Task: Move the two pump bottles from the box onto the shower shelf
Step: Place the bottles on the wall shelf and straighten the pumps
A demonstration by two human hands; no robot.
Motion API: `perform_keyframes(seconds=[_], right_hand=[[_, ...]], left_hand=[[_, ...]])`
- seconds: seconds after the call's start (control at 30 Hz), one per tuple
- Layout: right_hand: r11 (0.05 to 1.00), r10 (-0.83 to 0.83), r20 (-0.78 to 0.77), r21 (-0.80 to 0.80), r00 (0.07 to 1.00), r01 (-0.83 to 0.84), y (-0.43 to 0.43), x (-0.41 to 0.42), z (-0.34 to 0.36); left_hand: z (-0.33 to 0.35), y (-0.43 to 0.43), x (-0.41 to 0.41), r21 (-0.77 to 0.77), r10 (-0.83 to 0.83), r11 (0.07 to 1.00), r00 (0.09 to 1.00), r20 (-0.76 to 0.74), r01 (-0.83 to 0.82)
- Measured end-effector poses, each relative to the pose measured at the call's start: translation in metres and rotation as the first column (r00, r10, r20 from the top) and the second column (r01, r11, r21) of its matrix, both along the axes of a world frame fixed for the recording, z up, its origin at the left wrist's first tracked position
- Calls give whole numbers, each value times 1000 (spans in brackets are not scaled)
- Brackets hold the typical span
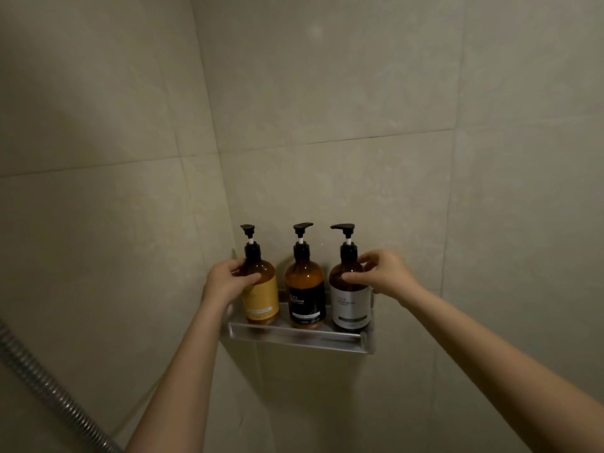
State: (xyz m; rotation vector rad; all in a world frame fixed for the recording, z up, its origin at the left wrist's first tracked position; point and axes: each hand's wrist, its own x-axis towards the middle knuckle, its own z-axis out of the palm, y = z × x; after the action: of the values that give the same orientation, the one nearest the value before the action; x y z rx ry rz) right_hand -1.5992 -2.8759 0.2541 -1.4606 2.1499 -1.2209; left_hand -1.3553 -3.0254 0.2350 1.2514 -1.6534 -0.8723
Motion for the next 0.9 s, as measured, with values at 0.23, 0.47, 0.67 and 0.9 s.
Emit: perform_keyframes(seconds=[0.23, 0.47, 0.67, 0.9], right_hand=[[1000, 14, -2, -8, 1000, -14, 0, -2, 0], [1000, 14, -10, 4, 1000, -14, -1, -3, 0], [1000, 21, -14, 1, 1000, -21, -2, -4, 0], [989, 51, 107, -145, 993, -35, 2, -20, 28]], left_hand=[[12, 0, 2, 86, -67, 994, 998, -7, 67], [11, -4, 2, 84, -82, 994, 994, 78, 75], [0, 6, -1, 42, -82, 996, 996, -39, 84], [-1, 63, -37, -430, 120, 879, 970, -213, -204]])
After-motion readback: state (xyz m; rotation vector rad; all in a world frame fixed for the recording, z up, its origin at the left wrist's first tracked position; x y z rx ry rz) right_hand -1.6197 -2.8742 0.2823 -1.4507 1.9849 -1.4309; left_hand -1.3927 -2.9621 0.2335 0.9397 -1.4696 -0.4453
